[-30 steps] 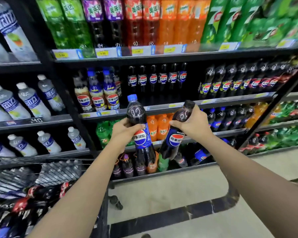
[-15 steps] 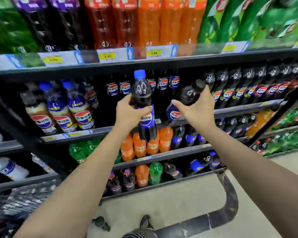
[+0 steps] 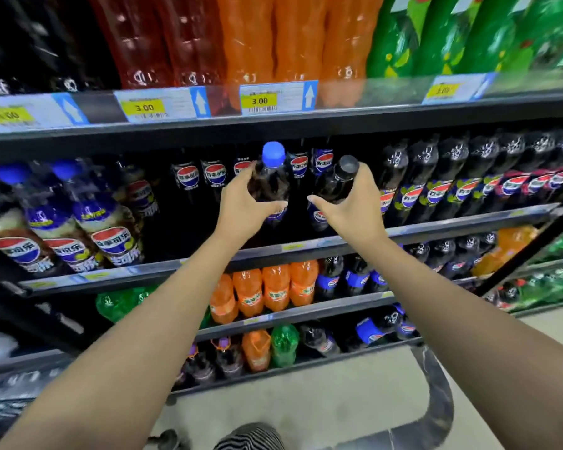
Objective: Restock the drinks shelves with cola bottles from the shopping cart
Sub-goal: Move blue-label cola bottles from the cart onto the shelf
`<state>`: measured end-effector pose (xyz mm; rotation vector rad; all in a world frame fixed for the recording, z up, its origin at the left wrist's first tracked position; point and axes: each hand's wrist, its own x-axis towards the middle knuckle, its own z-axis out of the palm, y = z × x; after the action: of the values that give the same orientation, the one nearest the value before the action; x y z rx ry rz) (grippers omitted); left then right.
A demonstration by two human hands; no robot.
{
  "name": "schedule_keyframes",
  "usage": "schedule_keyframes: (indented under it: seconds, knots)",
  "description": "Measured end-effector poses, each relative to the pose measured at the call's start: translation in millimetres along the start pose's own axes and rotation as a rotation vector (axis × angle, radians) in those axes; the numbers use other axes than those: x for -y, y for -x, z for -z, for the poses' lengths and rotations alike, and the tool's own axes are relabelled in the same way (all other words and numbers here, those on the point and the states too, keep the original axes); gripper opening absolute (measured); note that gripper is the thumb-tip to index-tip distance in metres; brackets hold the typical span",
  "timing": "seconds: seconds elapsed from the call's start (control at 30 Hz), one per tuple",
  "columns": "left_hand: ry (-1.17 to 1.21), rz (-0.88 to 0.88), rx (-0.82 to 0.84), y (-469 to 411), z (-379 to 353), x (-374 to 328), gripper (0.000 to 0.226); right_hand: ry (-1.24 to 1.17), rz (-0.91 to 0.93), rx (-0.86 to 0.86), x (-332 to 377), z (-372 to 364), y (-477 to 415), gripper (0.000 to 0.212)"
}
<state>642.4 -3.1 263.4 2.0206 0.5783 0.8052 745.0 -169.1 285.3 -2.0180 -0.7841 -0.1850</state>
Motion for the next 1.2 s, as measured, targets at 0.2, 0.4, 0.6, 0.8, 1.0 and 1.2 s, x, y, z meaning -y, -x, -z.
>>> schedule_keyframes:
  seconds: [0.2,0.4,0.6,0.8,1.0,1.2]
  knots:
    - [0.074,0.093,0.002,-3,-13,23,0.065,0.01,0.019,0.037,-26,-3,-16,0.071]
    - [0.241,0.26,0.121,-23,-14,19,0.066,0.051,-0.029,0.14,-25,-4,-50,0.082]
    - [0.27,0.281,0.182,-24,-22,22,0.074,0.002,-0.037,0.19,-28,-15,-62,0.072]
    - [0.192,0.349,0.169,3,-37,46,0.066,-0.16,-0.144,0.206,-34,-16,-50,0.081]
    - [0.092,0.268,0.078,19,-59,60,0.071,-0.218,-0.222,0.27,-70,-36,-27,0.072]
    - [-0.031,0.214,-0.012,9,-72,61,0.065,-0.152,-0.221,0.257,-86,-60,-26,0.051]
